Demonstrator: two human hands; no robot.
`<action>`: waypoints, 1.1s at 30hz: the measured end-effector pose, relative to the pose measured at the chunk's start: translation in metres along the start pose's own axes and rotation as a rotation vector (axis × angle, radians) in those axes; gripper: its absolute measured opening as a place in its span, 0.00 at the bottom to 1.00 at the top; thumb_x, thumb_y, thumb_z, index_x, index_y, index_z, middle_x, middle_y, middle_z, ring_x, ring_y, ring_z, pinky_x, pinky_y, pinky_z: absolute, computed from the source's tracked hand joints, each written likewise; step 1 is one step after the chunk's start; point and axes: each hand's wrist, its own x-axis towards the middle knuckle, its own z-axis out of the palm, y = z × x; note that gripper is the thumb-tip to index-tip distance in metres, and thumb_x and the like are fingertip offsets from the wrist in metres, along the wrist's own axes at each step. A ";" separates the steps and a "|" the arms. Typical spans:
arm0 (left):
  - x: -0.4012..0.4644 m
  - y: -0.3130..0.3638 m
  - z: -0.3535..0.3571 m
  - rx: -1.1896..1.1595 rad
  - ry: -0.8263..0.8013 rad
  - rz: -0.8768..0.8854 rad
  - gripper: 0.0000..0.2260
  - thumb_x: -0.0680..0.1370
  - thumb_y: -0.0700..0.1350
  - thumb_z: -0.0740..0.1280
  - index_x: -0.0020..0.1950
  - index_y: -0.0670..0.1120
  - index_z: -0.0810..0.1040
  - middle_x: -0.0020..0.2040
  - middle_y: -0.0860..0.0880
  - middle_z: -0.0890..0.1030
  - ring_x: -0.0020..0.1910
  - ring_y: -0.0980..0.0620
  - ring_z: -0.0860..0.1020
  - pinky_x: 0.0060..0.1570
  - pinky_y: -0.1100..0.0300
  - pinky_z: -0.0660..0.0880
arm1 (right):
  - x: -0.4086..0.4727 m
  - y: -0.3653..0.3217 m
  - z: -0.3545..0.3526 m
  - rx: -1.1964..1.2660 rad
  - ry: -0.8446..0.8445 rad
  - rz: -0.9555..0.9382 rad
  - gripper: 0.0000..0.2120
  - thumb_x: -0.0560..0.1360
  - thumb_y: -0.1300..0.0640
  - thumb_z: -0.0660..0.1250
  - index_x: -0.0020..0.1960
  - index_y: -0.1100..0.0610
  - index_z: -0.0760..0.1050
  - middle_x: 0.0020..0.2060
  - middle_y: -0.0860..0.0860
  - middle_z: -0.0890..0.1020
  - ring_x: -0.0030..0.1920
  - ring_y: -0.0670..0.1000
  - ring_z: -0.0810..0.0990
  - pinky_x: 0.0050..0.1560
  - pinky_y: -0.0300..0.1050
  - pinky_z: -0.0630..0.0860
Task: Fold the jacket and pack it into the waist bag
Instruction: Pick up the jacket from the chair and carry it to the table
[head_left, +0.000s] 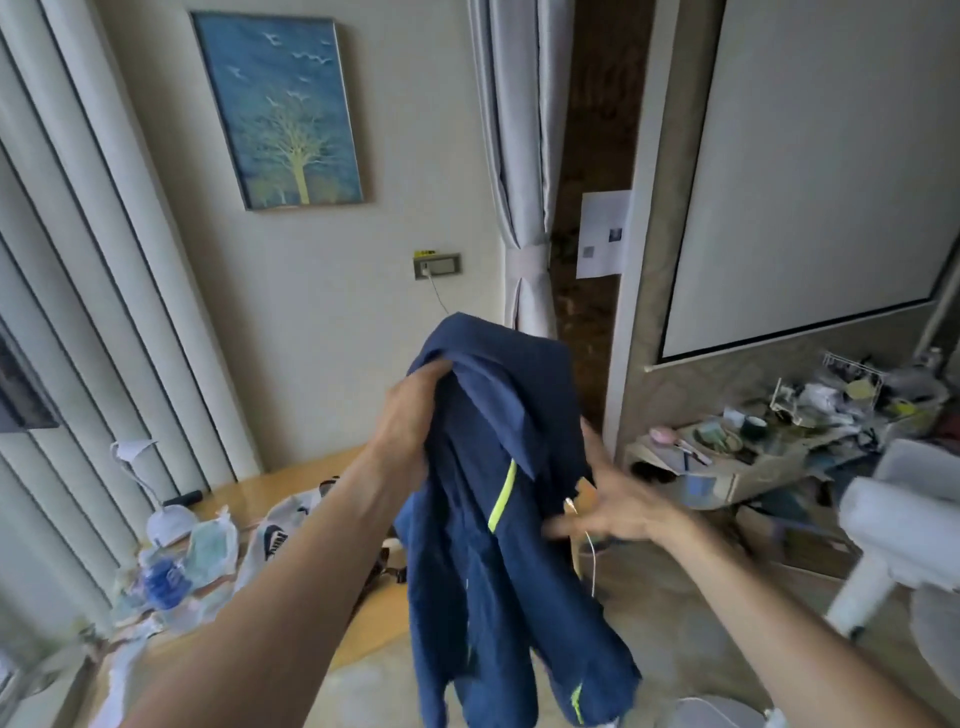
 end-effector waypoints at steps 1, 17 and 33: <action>0.013 0.000 0.004 -0.025 -0.016 -0.018 0.15 0.78 0.53 0.67 0.58 0.46 0.84 0.53 0.43 0.88 0.52 0.44 0.85 0.57 0.46 0.80 | 0.013 0.017 0.008 0.055 -0.029 0.047 0.62 0.51 0.38 0.84 0.77 0.41 0.54 0.69 0.32 0.66 0.71 0.38 0.67 0.72 0.33 0.62; 0.177 -0.013 -0.067 -0.014 0.410 -0.063 0.17 0.77 0.48 0.71 0.63 0.43 0.82 0.56 0.39 0.86 0.55 0.40 0.85 0.61 0.44 0.78 | 0.278 0.018 -0.122 0.473 0.240 0.023 0.08 0.81 0.53 0.64 0.50 0.54 0.80 0.47 0.54 0.85 0.47 0.53 0.81 0.47 0.44 0.75; 0.277 -0.016 -0.101 -0.431 0.384 -0.018 0.15 0.84 0.47 0.58 0.61 0.46 0.83 0.50 0.42 0.88 0.43 0.44 0.87 0.44 0.51 0.84 | 0.377 0.086 -0.017 1.063 -0.302 0.512 0.51 0.59 0.24 0.70 0.68 0.60 0.75 0.62 0.61 0.80 0.56 0.60 0.79 0.49 0.53 0.72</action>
